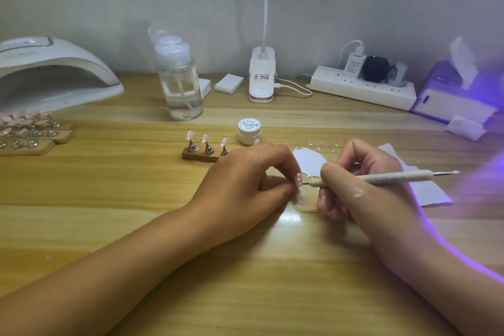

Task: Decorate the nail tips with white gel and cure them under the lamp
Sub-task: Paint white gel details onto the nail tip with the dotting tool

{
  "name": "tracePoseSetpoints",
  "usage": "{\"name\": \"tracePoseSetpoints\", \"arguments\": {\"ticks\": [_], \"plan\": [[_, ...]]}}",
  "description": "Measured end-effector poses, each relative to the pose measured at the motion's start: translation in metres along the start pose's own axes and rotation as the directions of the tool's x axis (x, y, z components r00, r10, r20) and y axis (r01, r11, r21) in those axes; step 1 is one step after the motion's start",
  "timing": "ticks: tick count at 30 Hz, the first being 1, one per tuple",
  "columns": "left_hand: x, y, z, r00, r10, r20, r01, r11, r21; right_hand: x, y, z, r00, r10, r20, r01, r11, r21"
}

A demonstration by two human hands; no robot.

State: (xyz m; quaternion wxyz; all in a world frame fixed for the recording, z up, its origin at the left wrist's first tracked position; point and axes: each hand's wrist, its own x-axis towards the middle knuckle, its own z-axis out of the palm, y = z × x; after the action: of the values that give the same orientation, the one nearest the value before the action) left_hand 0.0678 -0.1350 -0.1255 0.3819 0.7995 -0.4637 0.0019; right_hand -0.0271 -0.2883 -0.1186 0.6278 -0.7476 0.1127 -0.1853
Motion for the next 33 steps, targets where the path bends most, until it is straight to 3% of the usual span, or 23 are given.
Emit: {"name": "tracePoseSetpoints", "arguments": {"ticks": [24,29,33], "plan": [[0.000,0.000,0.000,1.000,-0.002,0.007,0.002,1.000,-0.001,0.000,0.000,-0.001,1.000,0.003,-0.020,-0.003,1.000,0.030],[-0.001,0.001,0.000,1.000,-0.018,-0.010,0.018,1.000,0.001,-0.002,-0.002,-0.004,0.993,-0.054,-0.107,0.066,0.991,0.118],[-0.001,0.001,0.000,1.000,-0.023,-0.012,0.023,1.000,0.002,0.004,-0.006,-0.013,0.955,-0.203,-0.217,0.211,0.977,0.017]]}}
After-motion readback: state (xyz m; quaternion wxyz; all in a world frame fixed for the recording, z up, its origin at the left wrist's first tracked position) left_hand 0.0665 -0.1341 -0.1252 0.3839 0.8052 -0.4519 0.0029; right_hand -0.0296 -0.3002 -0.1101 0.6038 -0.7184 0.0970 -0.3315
